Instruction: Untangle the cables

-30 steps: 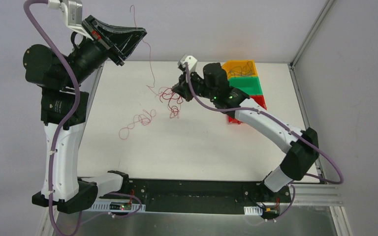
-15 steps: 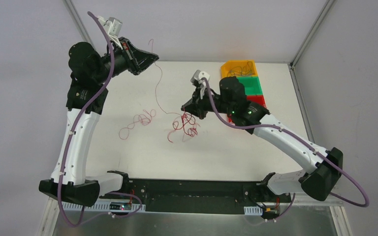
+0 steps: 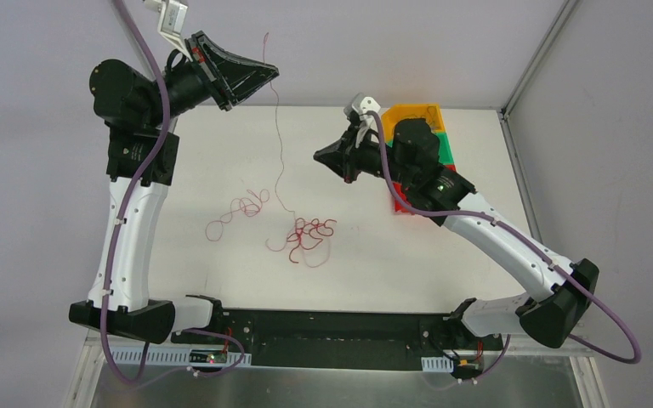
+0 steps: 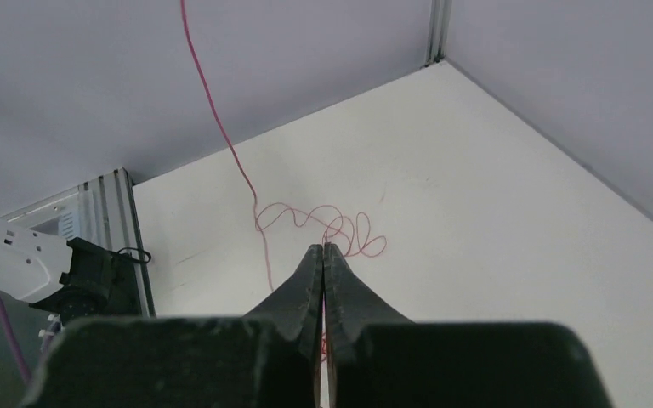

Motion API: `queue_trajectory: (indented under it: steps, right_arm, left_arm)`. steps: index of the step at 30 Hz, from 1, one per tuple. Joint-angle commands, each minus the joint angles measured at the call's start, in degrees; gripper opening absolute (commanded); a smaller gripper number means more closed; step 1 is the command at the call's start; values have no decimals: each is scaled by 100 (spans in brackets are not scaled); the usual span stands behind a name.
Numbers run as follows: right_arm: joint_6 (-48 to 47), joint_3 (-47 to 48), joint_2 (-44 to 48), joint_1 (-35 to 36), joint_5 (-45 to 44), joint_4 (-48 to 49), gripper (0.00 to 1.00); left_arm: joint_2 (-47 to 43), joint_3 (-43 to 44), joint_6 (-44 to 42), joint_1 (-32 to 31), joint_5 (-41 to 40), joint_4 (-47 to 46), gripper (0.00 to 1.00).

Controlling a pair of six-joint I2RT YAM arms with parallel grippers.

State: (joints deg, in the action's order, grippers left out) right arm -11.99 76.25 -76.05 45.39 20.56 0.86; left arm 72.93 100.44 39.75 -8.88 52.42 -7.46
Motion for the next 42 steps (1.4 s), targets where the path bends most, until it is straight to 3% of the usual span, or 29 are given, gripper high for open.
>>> queue_trajectory:
  steps: [1,2,3,4,5,6,7,8,12,18,21,22,24,25,29,35,37,40,42]
  right_arm:
    - [-107,52,5,23,-97,366,0]
    - [-200,32,20,17,39,265,0]
    - [-354,45,23,22,299,21,7]
    - [-515,21,36,72,476,-282,26]
    - [-535,-128,77,103,569,-384,51]
    - [-558,-360,123,172,620,-335,68]
    - [-657,-610,181,253,621,-249,79]
    - [-845,-859,220,344,564,-144,86]
    - [-1395,-1535,-64,581,145,804,89]
    - [-1385,-1221,-1372,584,-133,2317,87]
    - [-1238,-802,-2012,584,-412,2799,76]
    - [-1266,-690,-2187,581,-535,2958,63]
    - [-1423,-632,-2379,564,-803,3229,6]
    - [-1461,-655,-2364,537,-883,3306,0]
    - [-1210,-302,-1630,455,-513,2474,0]
    - [-263,2125,-948,478,234,176,0]
    - [-292,1880,-887,493,301,-182,0]
    - [-87,342,-1083,293,316,-410,0]
    - [-31,-135,-1406,260,405,-609,0]
  left_arm:
    - [-14,-125,307,53,-87,-400,0]
    - [-37,-111,264,52,-152,-375,0]
    - [-33,-75,237,53,-199,-341,0]
    - [4,-7,250,54,-217,-306,0]
    - [56,69,294,48,-222,-293,0]
    - [102,148,340,53,-219,-287,0]
    - [139,226,356,53,-213,-290,0]
    - [175,312,370,49,-209,-291,0]
    - [390,825,487,47,-203,-328,0]
    - [588,1324,442,32,-249,-226,0]
    - [571,1338,374,19,-266,-147,0]
    - [547,1337,322,22,-277,-111,0]
    - [499,1327,128,27,-337,61,0]
    - [452,1291,0,27,-415,177,0]
    - [89,622,-485,130,-995,670,0]
    - [-319,-946,-771,385,-1688,977,0]
    - [-424,-1507,-854,396,-1832,1015,0]
    - [-483,-2487,-822,396,-1884,1098,0]
    - [-454,-3089,-660,396,-1612,1067,0]
